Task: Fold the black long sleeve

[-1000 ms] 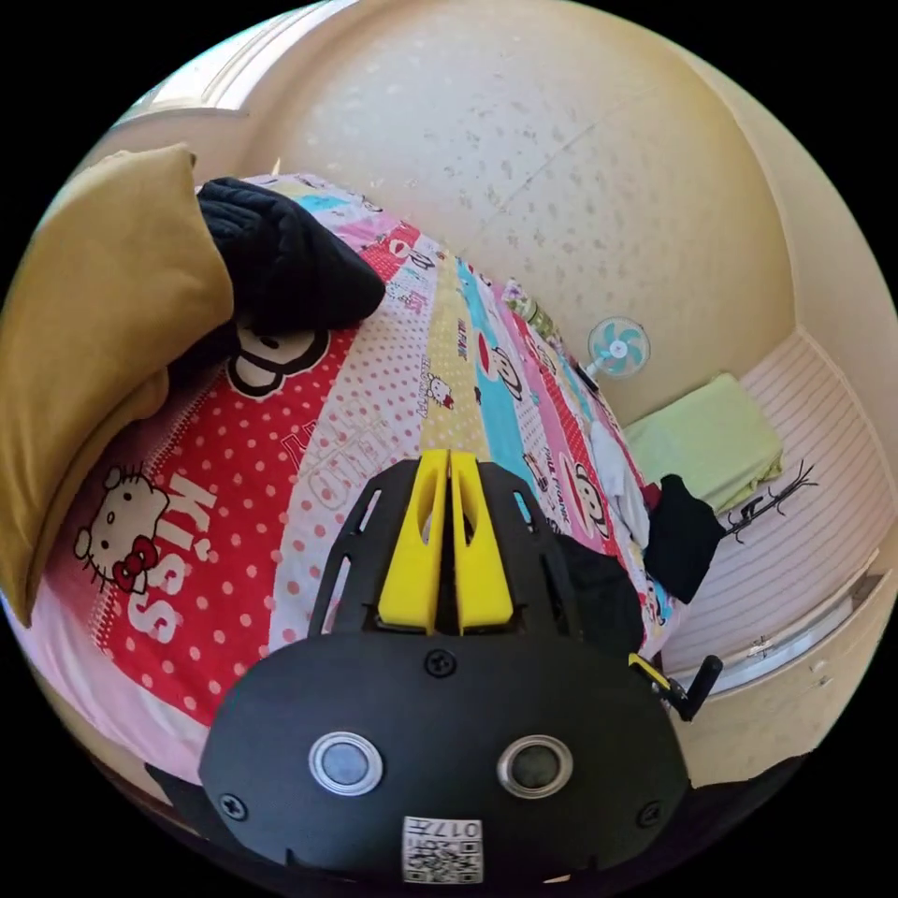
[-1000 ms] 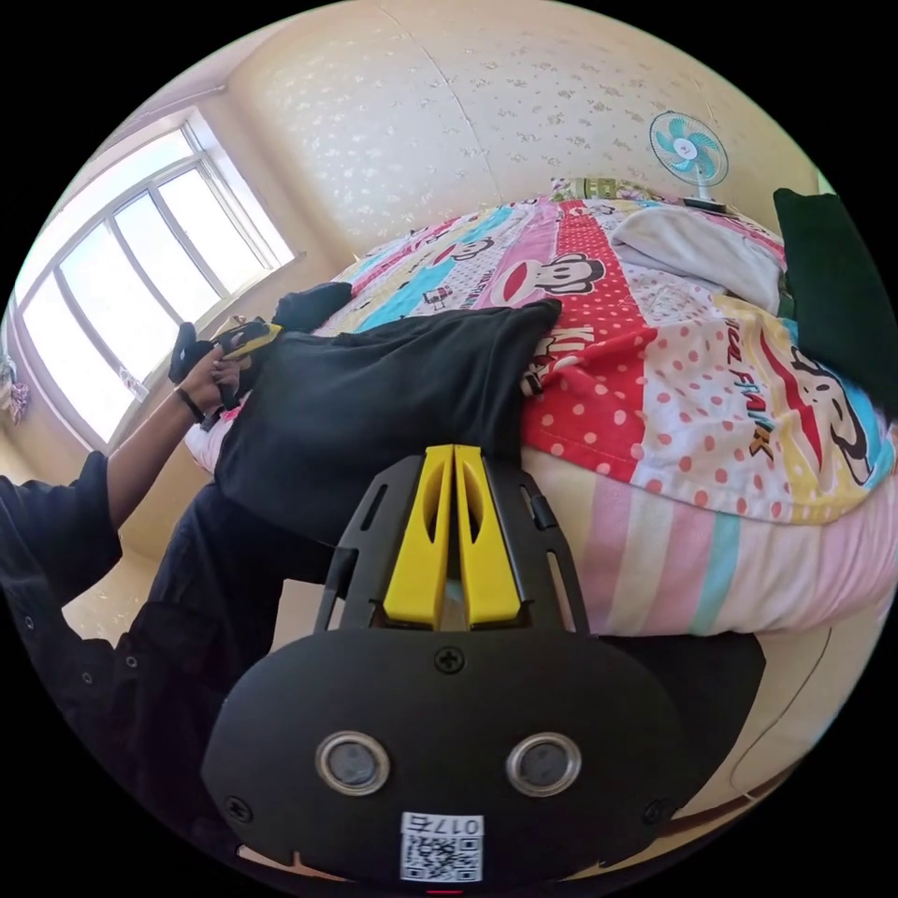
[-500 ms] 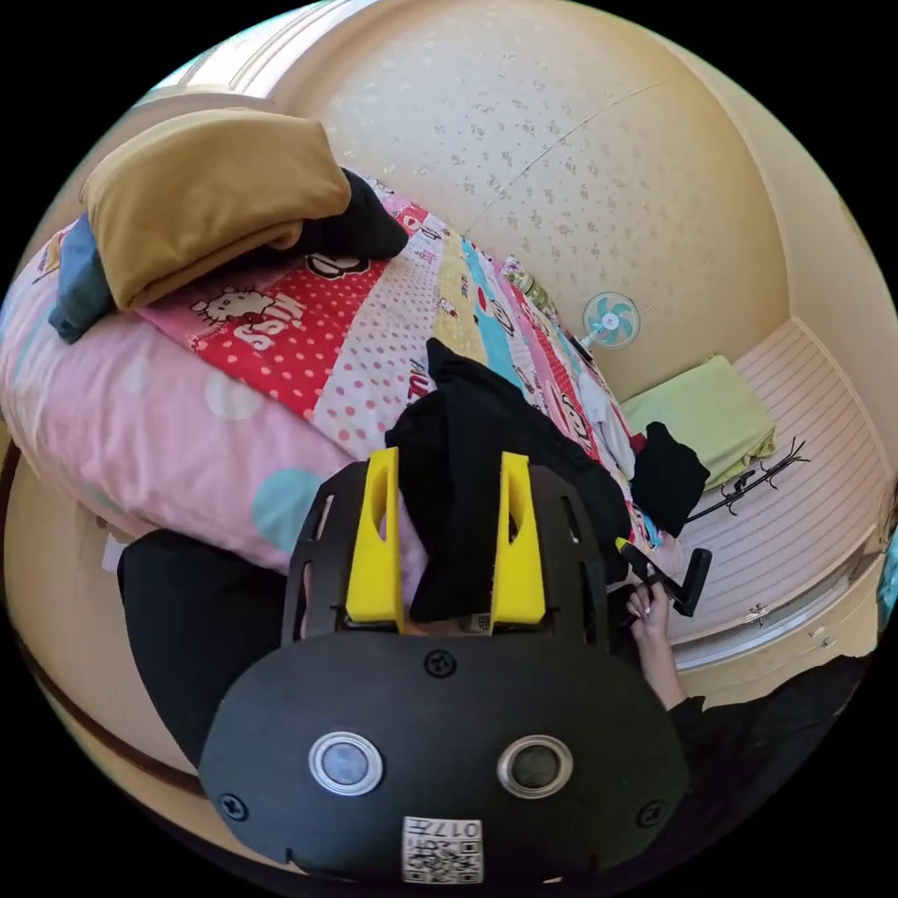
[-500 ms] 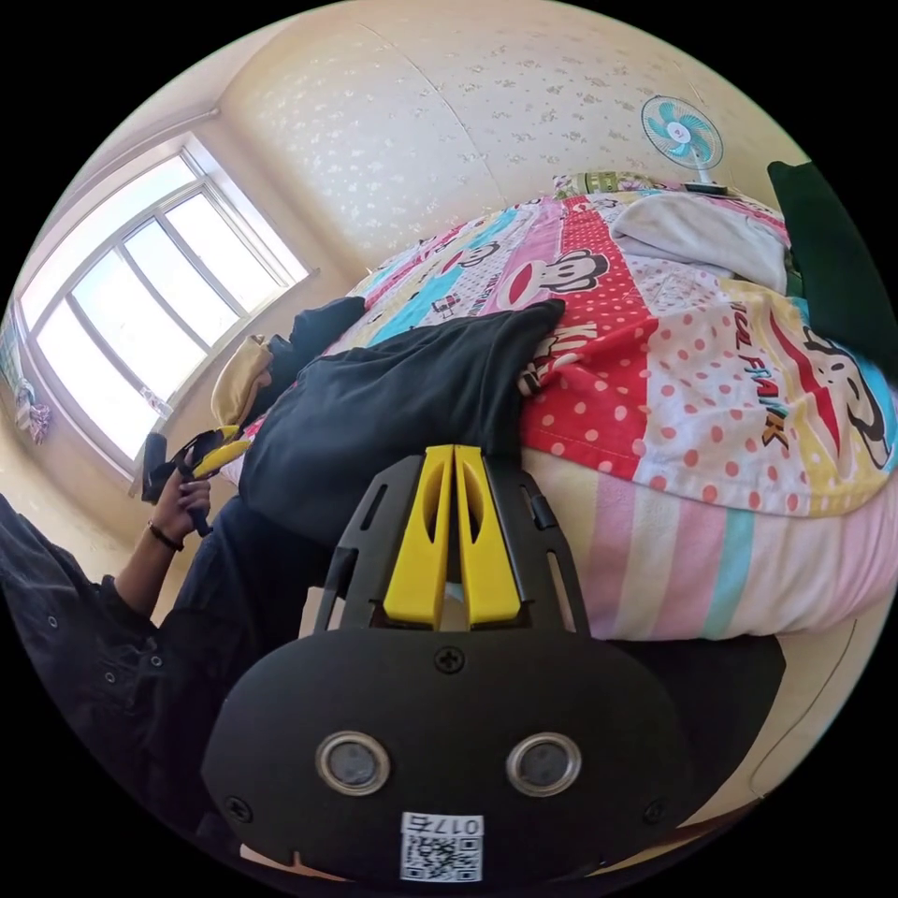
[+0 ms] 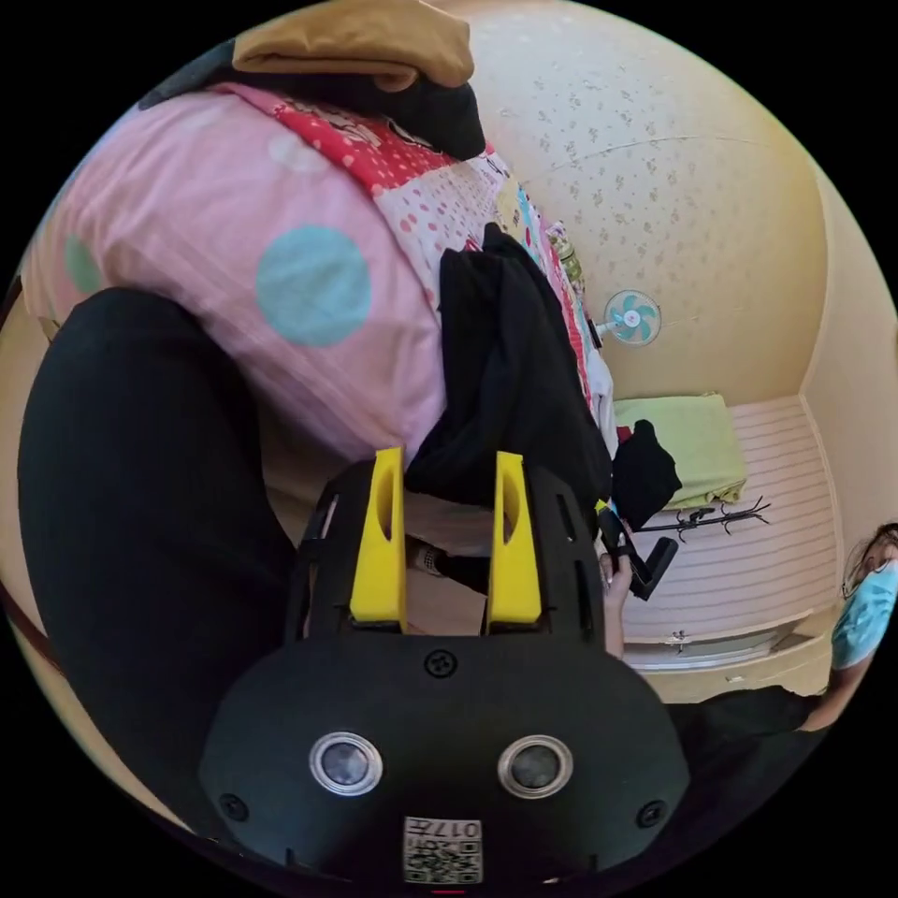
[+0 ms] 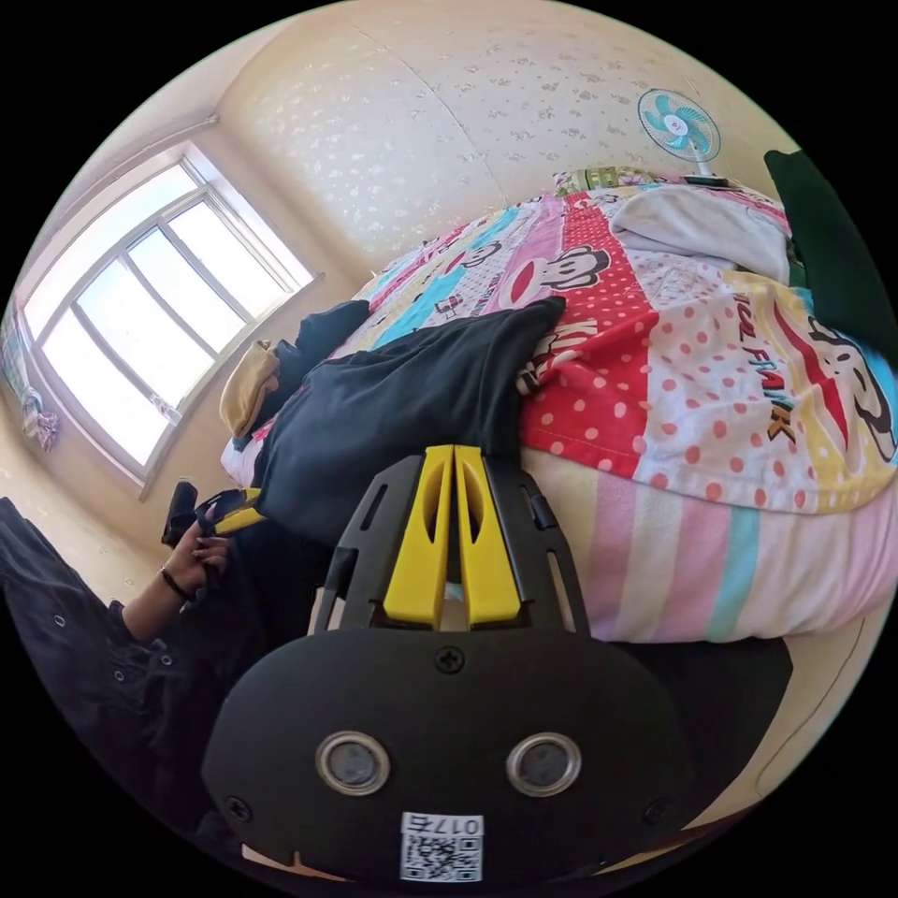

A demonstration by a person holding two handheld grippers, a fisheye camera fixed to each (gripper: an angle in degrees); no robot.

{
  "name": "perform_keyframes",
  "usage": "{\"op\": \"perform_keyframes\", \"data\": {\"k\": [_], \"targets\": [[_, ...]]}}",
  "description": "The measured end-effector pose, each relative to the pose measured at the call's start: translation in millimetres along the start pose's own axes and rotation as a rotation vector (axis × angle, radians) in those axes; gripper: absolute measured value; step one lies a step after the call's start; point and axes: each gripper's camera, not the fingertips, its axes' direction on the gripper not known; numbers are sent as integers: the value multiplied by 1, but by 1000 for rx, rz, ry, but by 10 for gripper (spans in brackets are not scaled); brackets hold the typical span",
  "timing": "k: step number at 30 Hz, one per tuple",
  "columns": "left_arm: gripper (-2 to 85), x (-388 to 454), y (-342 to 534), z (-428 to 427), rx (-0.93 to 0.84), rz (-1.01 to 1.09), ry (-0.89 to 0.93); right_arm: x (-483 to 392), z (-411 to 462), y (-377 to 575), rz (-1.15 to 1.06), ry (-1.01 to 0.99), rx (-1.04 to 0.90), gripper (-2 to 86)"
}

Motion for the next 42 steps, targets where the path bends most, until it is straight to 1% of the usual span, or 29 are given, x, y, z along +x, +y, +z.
{"op": "perform_keyframes", "data": {"k": [2, 4, 5, 6, 9, 11, 12, 14, 15, 17, 19, 20, 22, 24, 25, 26, 27, 29, 30, 31, 32, 33, 35, 37, 38, 40, 42], "targets": [[75, -3, 3, -8, 61, -48, 93, 4, -4, -2, 6, -13, 1, 4], [50, 2, 4, -14, 92, -75, 176, 6, -8, -5, 3, -20, -1, 4], [43, 15, 5, -19, 131, -53, 213, 8, -11, -7, 3, -27, -4, 4], [42, 24, 4, -21, 151, -26, 226, 10, -14, -10, 7, -41, -4, 4], [39, 100, -11, -15, 173, 223, 243, 20, -24, -12, 35, -107, 21, 5], [39, 179, -23, 17, 92, 490, 264, 28, -35, -11, 59, -170, 80, 5], [39, 197, -23, 29, 62, 546, 273, 34, -47, -8, 67, -215, 151, 5], [39, 259, -13, 86, -75, 715, 321, 44, -67, -1, 82, -251, 267, 4], [39, 271, -8, 100, -107, 749, 332, 50, -78, 4, 108, -240, 323, 4], [39, 308, 20, 164, -251, 846, 338, 59, -89, 9, 156, -212, 365, 4], [40, 318, 45, 210, -337, 874, 286, 66, -96, 13, 190, -209, 388, 4], [42, 316, 60, 237, -385, 860, 235, 68, -99, 15, 203, -217, 414, 4], [49, 306, 78, 268, -455, 822, 191, 68, -100, 15, 210, -223, 439, 4], [58, 295, 88, 274, -483, 764, 289, 62, -98, 9, 178, -220, 432, 3], [63, 290, 93, 268, -473, 742, 383, 59, -97, 6, 159, -222, 430, 3], [65, 288, 99, 260, -473, 738, 443, 49, -97, 1, 106, -222, 429, 3], [66, 288, 102, 257, -488, 742, 454, 35, -97, -5, 37, -220, 429, 3], [75, 288, 112, 243, -553, 787, 382, 10, -96, -18, -78, -214, 411, 3], [79, 287, 113, 236, -532, 804, 354, -7, -91, -28, -145, -207, 376, 3], [77, 282, 113, 218, -451, 827, 309, -15, -87, -34, -177, -194, 342, 3], [76, 275, 111, 199, -347, 824, 271, -28, -73, -47, -203, -109, 212, 3], [76, 270, 110, 191, -292, 810, 250, -34, -51, -61, -150, 82, 4, 4], [95, 246, 103, 167, -87, 693, 134, -27, -19, -67, -78, 386, -262, 5], [133, 229, 97, 168, -52, 576, 34, -17, -26, -66, 5, 326, -223, 6], [149, 221, 93, 178, -108, 525, -8, -11, -34, -66, 68, 265, -201, 7], [158, 214, 90, 193, -202, 494, -8, -12, -47, -64, 55, 212, -163, 9], [152, 213, 94, 200, -228, 499, 42, -15, -72, -58, -11, 60, -56, 16]]}}
